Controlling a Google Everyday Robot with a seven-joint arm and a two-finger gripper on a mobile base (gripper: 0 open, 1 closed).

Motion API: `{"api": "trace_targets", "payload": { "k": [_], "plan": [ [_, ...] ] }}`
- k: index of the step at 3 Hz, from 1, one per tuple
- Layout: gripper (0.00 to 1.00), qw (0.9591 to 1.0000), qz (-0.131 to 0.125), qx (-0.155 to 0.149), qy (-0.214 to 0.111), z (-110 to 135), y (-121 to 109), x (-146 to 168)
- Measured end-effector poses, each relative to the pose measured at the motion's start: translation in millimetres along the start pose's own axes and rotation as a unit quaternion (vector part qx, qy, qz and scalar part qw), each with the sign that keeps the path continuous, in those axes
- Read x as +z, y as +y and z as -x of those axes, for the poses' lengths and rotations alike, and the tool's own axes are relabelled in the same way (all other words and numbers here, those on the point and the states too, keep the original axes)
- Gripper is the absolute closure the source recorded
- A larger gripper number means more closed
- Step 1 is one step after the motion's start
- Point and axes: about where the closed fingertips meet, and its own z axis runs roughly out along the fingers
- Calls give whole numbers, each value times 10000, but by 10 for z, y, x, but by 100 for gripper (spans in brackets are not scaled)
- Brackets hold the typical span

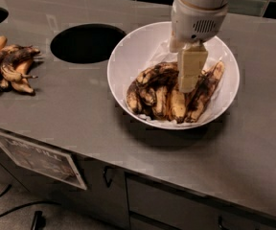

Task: Pick banana from white bowl

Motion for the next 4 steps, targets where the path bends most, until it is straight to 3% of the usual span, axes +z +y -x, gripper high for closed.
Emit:
{"api": "trace_targets", "payload": {
  "k": [2,4],
  "plan": [
    [40,9999,132,-58,-46,44,-57,117],
    [40,9997,220,-88,-66,67,-69,193]
  ]
}}
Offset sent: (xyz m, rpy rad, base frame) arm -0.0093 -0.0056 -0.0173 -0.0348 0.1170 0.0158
